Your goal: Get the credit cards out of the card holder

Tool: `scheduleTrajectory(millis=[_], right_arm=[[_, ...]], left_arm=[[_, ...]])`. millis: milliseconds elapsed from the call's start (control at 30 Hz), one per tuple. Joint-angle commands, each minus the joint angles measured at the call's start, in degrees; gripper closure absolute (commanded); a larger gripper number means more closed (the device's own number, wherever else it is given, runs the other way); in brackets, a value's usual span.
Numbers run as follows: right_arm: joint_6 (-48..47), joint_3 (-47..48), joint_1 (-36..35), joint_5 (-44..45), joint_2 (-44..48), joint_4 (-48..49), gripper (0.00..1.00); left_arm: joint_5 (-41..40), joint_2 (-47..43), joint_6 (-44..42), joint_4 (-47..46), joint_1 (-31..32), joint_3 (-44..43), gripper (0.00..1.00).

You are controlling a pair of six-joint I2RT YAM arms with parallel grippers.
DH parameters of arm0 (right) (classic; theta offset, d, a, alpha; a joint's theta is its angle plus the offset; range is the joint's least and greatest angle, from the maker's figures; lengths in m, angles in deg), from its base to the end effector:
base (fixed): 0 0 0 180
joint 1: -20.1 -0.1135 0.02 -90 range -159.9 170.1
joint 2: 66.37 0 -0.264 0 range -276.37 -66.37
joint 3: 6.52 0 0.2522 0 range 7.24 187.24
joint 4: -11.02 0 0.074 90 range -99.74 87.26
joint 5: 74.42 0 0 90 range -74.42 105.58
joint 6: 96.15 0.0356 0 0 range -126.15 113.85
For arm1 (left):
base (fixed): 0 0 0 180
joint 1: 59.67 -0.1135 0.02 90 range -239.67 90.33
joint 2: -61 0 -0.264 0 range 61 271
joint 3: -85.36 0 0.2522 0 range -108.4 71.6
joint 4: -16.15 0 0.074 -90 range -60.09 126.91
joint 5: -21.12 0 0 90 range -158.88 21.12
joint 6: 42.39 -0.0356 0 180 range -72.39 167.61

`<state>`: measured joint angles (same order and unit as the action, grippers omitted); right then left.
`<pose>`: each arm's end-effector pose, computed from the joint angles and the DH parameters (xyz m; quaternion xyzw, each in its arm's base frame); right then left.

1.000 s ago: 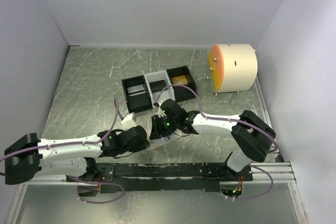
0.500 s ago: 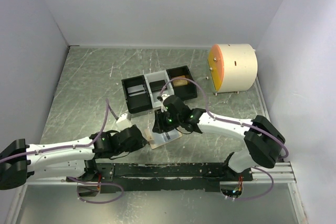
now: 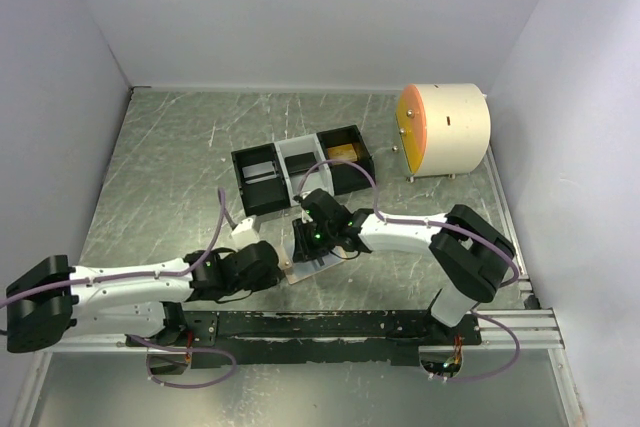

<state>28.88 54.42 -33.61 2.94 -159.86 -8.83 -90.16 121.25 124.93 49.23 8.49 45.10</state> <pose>0.1802 0.2585 0.1552 -0.1877 0.9227 0.2985 0.1561 0.0828 -0.1719 0.1708 -0.1327 0.9246 -0.2453 0.2596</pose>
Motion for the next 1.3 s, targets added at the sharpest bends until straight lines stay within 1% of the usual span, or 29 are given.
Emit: scheduleTrajectory(millis=[0, 167, 367, 433, 600, 733, 833, 1033, 1133, 1267], right_arm=[[-0.34, 0.46, -0.09, 1.90, 0.27, 0.12, 0.78], [0.35, -0.93, -0.17, 2.93, 0.83, 0.64, 0.78], [0.85, -1.55, -0.14, 2.50, 0.94, 1.34, 0.78], [0.83, -1.63, -0.10, 2.66, 1.00, 1.17, 0.78], [0.99, -2.00, -0.13, 2.83, 1.21, 1.42, 0.78], [0.88, -1.83, -0.14, 3.01, 1.28, 1.09, 0.78], [0.76, -1.53, -0.15, 2.97, 1.39, 0.90, 0.77], [0.08, -0.56, -0.19, 2.19, 0.13, 0.59, 0.77], [-0.09, -0.16, -0.22, 1.56, 0.22, 0.27, 0.77], [-0.62, 0.30, -0.10, -0.65, 5.22, 1.38, 0.74]], left_arm=[[2.22, 3.04, -2.38, -5.17, 0.39, -0.74, 0.66], [1.44, 6.99, -1.89, -7.67, 0.45, -2.08, 0.67], [0.08, 10.68, -0.33, -18.69, 0.40, -0.56, 0.67], [-0.78, 11.75, 1.31, -20.50, 0.44, -0.31, 0.68], [-6.66, 13.53, 7.76, -14.36, 0.41, -0.41, 0.69], [-10.69, 13.14, 10.53, -7.63, 0.50, -1.56, 0.70], [-12.56, 11.28, 12.00, -4.35, 0.56, -1.70, 0.70], [-12.86, 5.78, 15.35, -2.43, 1.11, 1.17, 0.70], [-11.76, 2.52, 13.68, -2.90, 1.27, 1.64, 0.70], [-9.26, -1.89, 6.17, -6.87, 1.32, 1.04, 0.66]])
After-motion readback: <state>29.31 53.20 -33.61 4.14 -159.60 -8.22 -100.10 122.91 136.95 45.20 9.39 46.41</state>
